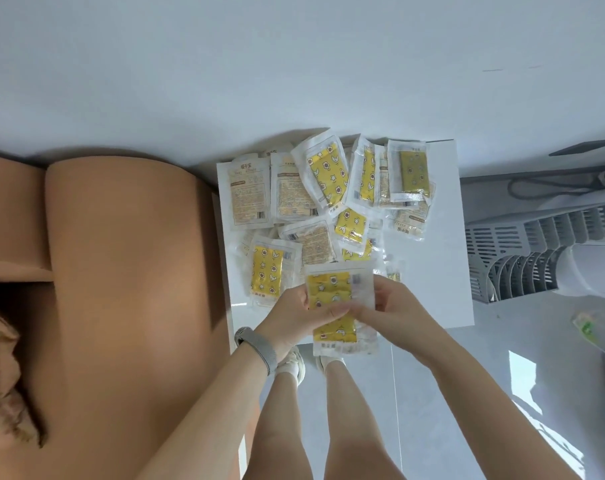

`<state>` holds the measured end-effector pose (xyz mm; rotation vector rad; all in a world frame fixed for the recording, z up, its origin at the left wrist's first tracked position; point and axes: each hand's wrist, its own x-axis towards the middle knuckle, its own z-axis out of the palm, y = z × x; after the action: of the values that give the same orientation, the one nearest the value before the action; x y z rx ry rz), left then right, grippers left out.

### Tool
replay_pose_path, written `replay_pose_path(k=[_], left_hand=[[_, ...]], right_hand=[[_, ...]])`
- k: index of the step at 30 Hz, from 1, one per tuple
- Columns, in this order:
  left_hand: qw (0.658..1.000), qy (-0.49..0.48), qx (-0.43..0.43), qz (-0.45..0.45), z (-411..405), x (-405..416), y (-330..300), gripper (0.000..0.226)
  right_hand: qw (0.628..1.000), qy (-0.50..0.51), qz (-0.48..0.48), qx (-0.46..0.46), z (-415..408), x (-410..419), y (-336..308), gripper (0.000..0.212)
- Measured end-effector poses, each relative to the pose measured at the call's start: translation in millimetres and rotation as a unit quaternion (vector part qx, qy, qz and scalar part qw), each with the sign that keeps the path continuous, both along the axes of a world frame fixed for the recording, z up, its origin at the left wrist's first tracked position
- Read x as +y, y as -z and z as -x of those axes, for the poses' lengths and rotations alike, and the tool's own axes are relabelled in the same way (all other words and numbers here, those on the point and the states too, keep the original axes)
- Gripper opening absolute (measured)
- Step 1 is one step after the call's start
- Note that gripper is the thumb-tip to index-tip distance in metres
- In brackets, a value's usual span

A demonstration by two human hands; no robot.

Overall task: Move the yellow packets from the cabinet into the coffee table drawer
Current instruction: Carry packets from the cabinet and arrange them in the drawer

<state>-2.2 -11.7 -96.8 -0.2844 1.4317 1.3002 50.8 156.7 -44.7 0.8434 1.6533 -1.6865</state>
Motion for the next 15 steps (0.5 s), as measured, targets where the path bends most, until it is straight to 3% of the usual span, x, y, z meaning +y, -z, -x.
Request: replay_pose_path(k=[3,7,11,13,15], left_hand=[[0.997,-0.072,0.000,0.014,1,-16,8,0.030],[0.976,-0.202,0.020,0.076,11,-51,16,0.056],[0.943,-0.320,-0.036,0.078,24,-83,18,0.047],[0.933,-0.346,-0.033,0.096,26,-99,22,0.041],[0.927,-0.359,-0.034,0.106,26,-111,25,0.037]], right_hand=[[0.992,-0.083,-0.099,0.006,14,-11,2,0.012],[0.968,-0.125,-0.218,0.015,34,-20,11,0.022],[0.937,-0.191,-0.276,0.096,59,-47,27,0.036],[0.892,-0.283,-0.328,0.132,69,-70,43,0.049],[0.783,-0.383,-0.449,0.196,73,-94,63,0.064]])
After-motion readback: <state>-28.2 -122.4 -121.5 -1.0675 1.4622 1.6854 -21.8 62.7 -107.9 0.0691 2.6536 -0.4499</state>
